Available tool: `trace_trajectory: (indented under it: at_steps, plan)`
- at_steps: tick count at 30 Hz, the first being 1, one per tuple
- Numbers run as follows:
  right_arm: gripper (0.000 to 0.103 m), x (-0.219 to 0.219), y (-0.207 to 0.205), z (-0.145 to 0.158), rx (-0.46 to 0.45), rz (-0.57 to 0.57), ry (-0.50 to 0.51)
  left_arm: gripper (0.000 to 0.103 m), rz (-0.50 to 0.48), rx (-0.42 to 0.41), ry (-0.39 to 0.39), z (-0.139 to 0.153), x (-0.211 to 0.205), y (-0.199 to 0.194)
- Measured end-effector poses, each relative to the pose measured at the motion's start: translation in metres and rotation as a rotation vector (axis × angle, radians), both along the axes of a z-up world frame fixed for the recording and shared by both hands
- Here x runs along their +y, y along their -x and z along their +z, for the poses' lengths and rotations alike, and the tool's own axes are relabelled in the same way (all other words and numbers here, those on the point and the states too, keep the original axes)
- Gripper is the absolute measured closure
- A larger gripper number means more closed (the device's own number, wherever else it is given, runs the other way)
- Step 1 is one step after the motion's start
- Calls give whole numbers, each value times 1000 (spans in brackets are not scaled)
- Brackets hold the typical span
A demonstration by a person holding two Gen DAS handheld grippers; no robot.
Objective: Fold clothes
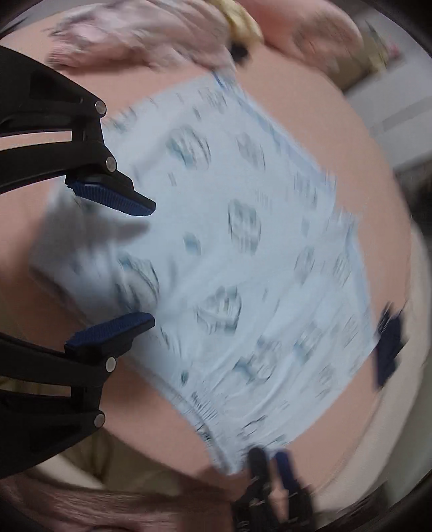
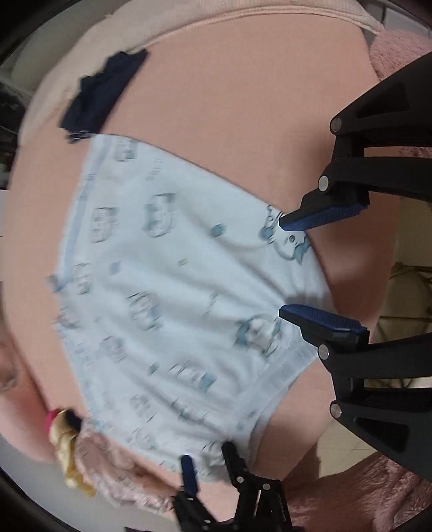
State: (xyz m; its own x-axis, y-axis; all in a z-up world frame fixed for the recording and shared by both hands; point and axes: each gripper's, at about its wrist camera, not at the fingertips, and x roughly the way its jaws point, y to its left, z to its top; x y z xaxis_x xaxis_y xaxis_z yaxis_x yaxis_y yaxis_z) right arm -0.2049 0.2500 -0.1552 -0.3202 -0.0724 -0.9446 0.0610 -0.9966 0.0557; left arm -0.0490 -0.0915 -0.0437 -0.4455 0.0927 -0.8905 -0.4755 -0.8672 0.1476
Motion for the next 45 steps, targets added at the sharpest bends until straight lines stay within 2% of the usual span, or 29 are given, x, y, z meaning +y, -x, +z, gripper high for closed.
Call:
trace_trajectory:
  at_steps: [3, 4, 6, 7, 10, 15, 20, 22, 26, 29, 30, 31, 32, 33, 37, 40, 43, 45]
  plan:
    - [57, -6, -6, 7, 47, 13, 12, 45, 102, -47, -3, -3, -24, 5]
    - [57, -6, -3, -1, 15, 7, -20, 45, 115, -69, 21, -7, -28, 5]
    - [57, 0, -4, -19, -48, -20, -67, 45, 96, -105, 106, -18, -30, -2]
    - [56, 3, -6, -22, -38, -32, -54, 44, 85, -109, 134, -20, -31, -8]
    - [49, 24, -17, -18, -42, -84, -27, 44, 94, -111, 168, -27, -31, -23]
    - [49, 51, -28, -15, -25, -152, 17, 45, 151, -111, 86, -23, -41, -21]
    - [49, 84, -34, -1, 56, -252, 179, 45, 197, -73, 44, -5, -48, -22]
    - [49, 102, -37, -5, 53, -324, 212, 45, 211, -71, 18, -1, -50, -23]
    - [49, 119, -36, -19, 7, -417, 357, 45, 240, -79, -53, 1, -56, -23]
    - [49, 129, -22, -22, 31, -456, 405, 45, 270, -103, -55, -8, -55, -14]
    - [51, 132, -16, -22, 29, -448, 420, 45, 279, -108, -56, -10, -53, -13]
    - [76, 129, -14, -22, 15, -422, 427, 45, 281, -110, -62, -11, -52, -12]
    - [91, 125, -12, -25, -9, -388, 427, 45, 281, -111, -68, -11, -50, -11]
    - [96, 120, -12, -30, -32, -364, 426, 45, 281, -112, -74, -11, -50, -10]
    - [100, 118, -9, -29, -40, -335, 440, 45, 298, -118, -104, -11, -53, -7]
    - [101, 103, -3, 8, 36, -293, 438, 45, 320, -119, -150, -11, -57, -3]
    - [101, 60, 19, 40, 81, -193, 417, 45, 334, -117, -167, -13, -57, -1]
    - [101, 17, 36, 43, 82, -115, 408, 45, 343, -115, -167, -14, -58, 0]
